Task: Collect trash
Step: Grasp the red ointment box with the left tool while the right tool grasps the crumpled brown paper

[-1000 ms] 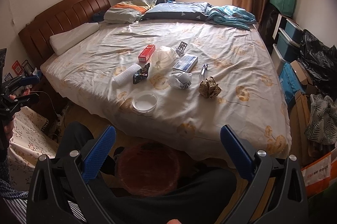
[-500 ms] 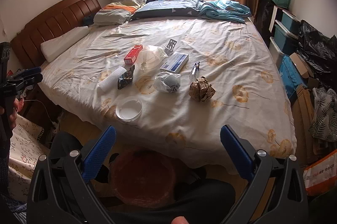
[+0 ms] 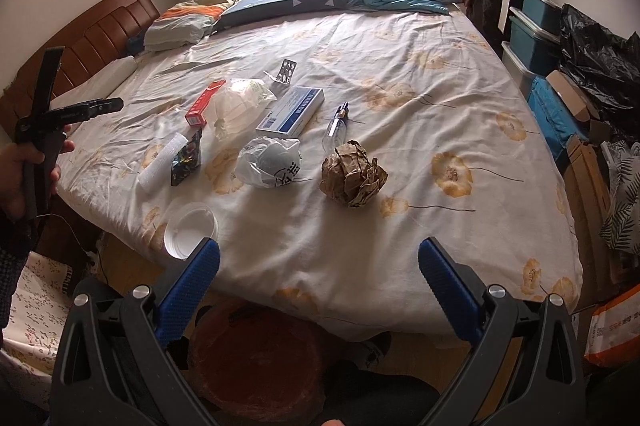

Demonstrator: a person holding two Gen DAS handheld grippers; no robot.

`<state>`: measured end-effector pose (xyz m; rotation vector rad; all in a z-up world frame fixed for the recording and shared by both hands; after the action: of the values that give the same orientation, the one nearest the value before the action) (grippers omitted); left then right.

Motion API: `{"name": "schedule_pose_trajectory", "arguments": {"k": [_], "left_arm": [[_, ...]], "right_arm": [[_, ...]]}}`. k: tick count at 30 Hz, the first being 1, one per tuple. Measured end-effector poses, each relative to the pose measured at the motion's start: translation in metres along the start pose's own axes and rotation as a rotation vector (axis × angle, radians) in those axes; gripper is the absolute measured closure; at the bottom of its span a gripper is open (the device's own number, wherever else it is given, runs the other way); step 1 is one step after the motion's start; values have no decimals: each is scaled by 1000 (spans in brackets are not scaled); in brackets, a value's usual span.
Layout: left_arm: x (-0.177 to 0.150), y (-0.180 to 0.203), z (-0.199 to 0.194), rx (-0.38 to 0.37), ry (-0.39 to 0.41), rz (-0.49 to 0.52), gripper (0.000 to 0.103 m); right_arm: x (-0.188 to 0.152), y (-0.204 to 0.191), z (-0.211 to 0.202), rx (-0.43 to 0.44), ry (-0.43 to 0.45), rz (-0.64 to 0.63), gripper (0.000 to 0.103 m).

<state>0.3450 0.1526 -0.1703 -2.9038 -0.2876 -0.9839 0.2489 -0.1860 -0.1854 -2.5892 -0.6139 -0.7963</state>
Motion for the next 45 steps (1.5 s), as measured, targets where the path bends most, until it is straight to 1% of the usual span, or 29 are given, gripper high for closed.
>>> {"name": "schedule_pose_trajectory", "arguments": {"k": [4,6,10,13,17,20,23,24,26,27,28,30,32,35,36,37,38,40,42,45], "left_arm": [[20,-13,59,9,-40,-40,6],[25,-19,88,-4,-79,-66,6],[38,-25,137,53,-114,-30,6],[46,-30,167,32,-137,-53,6],[50,-39,201,50,-172,-85,6],[50,-45,221,44,-193,-112,6],[53,-46,233,36,-200,-116,7],[53,-46,237,30,-205,-120,10],[52,-49,244,28,-224,-132,29],[51,-51,248,26,-234,-146,53],[49,-53,251,19,-240,-160,52],[49,-55,251,4,-235,-180,53],[50,-56,247,-9,-229,-187,54],[49,-54,226,-29,-202,-196,56],[49,-52,216,-44,-188,-197,56],[49,-49,204,-55,-173,-190,56],[49,-45,190,-65,-161,-178,56],[47,-37,160,-91,-132,-169,56],[43,-29,127,-125,-101,-161,56],[28,-15,76,-162,-63,-134,56]], "right_arm": [[7,12,26,-18,-19,5,5],[12,16,40,-22,-28,3,5],[19,21,63,-24,-43,-9,5],[25,24,79,-20,-56,-11,5],[32,28,100,-16,-69,-15,5],[38,30,115,-17,-78,-32,5],[44,35,129,-15,-85,-30,5],[46,38,133,-15,-88,-27,5],[49,40,142,-11,-91,-25,5],[51,41,146,-3,-92,-25,5],[52,41,150,9,-95,-23,5],[53,41,159,12,-110,-26,5],[54,41,170,-4,-127,-51,5],[53,45,185,-5,-159,-58,6],[52,46,188,16,-171,-47,12],[51,46,191,56,-184,-30,18],[51,48,193,81,-195,-15,32],[51,49,191,107,-203,1,41],[54,45,178,118,-191,-14,45],[60,30,139,146,-122,-24,47]]}}
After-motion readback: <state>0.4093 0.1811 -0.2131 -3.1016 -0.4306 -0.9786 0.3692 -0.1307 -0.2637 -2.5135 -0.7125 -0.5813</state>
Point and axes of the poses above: each gripper's, at about its wrist camera, not at the fingertips, and z roughly the way its jaws point, y to its right, x to its top, the point moved 6 cm from there along z, roughly the way its jaws point, and after that the axes turned 3 degrees about x, right-handed, at the moved point
